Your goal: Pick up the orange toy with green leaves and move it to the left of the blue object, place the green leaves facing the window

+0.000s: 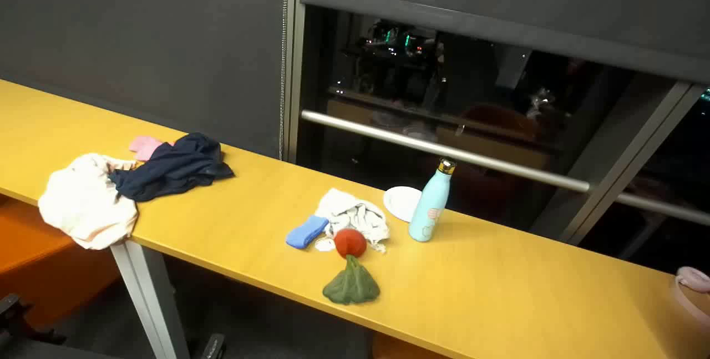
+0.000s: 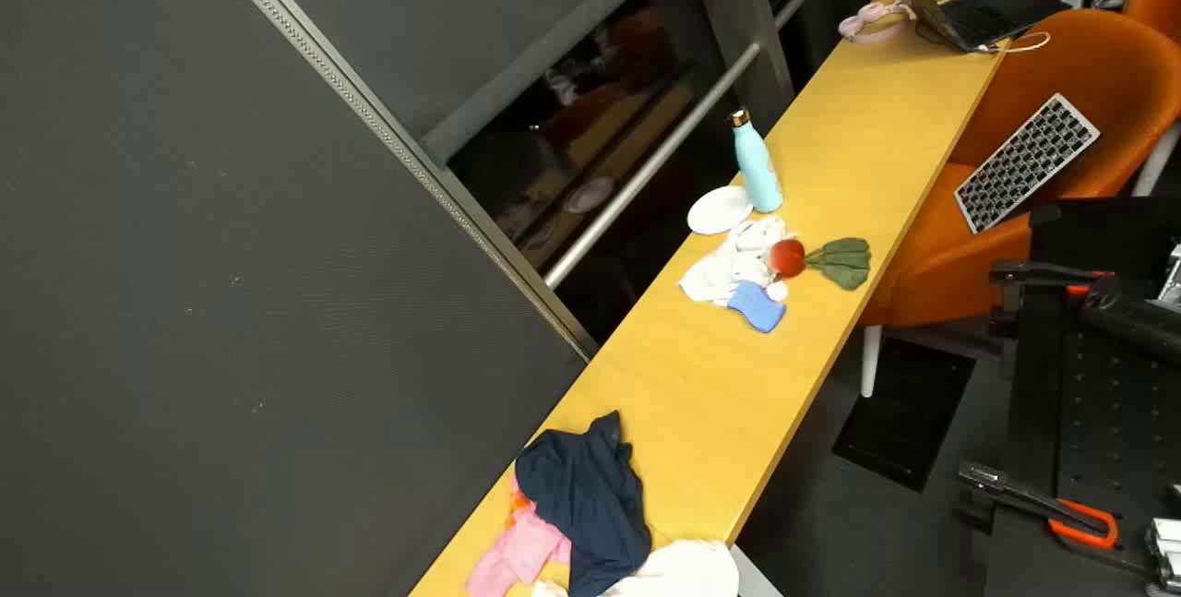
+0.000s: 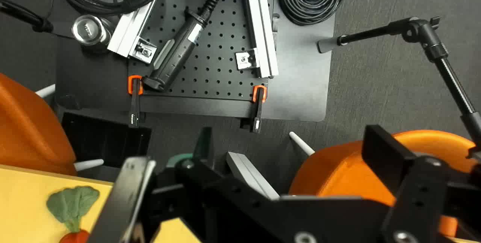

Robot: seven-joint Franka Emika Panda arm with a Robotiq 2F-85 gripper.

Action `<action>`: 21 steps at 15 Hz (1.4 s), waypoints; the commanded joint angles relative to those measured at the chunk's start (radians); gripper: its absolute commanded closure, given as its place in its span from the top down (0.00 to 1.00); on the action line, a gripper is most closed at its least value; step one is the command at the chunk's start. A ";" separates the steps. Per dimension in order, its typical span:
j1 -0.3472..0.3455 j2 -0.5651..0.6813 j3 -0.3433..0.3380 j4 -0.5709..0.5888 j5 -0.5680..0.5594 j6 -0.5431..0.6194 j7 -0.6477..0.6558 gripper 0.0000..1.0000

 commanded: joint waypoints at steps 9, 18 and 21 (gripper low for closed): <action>-0.041 0.009 -0.003 -0.032 0.013 0.180 0.021 1.00; -0.155 0.259 -0.035 -0.220 -0.074 0.938 0.077 1.00; -0.191 0.360 -0.061 -0.245 -0.089 1.049 0.090 1.00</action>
